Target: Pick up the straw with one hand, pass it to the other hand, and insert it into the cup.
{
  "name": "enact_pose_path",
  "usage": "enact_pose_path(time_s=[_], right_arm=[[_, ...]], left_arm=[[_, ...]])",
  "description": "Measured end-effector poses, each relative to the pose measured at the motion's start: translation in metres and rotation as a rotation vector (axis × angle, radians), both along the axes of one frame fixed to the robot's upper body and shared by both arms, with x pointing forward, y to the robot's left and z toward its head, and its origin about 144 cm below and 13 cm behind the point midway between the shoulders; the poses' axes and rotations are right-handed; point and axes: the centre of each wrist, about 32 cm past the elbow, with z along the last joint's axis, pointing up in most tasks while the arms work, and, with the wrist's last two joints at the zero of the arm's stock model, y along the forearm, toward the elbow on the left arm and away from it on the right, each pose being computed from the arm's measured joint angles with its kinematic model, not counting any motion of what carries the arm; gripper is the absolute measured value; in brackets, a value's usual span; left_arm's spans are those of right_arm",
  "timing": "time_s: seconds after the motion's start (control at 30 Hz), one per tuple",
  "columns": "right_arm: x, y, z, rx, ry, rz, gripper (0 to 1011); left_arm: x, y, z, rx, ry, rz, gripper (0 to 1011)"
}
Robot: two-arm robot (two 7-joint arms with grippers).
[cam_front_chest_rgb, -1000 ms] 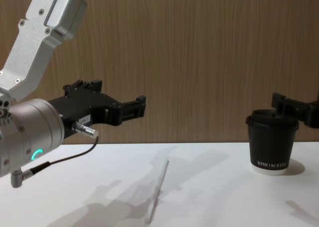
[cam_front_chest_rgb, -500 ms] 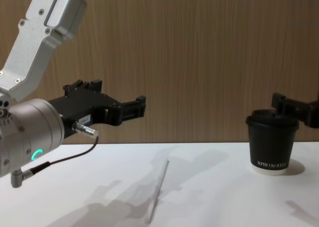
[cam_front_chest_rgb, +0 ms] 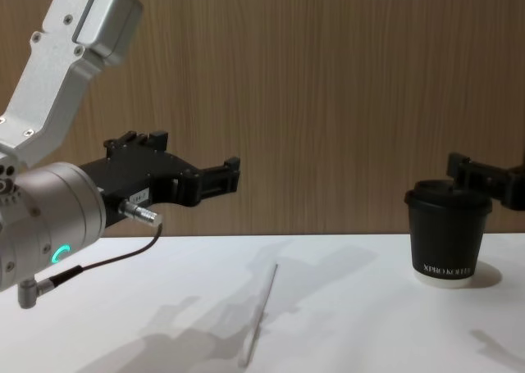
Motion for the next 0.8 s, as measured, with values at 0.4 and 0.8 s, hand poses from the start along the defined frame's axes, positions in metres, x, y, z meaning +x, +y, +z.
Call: enact_pose_path(time_s=[0.4, 0.8], right_arm=[[0.0000, 0.0000, 0.0000, 0.000, 0.000, 0.000, 1001], [0.0000, 0.0000, 0.0000, 0.000, 0.000, 0.000, 1001]], left_arm=[[0.0000, 0.0000, 0.0000, 0.000, 0.000, 0.000, 1003], [0.0000, 0.0000, 0.0000, 0.000, 0.000, 0.000, 1003]])
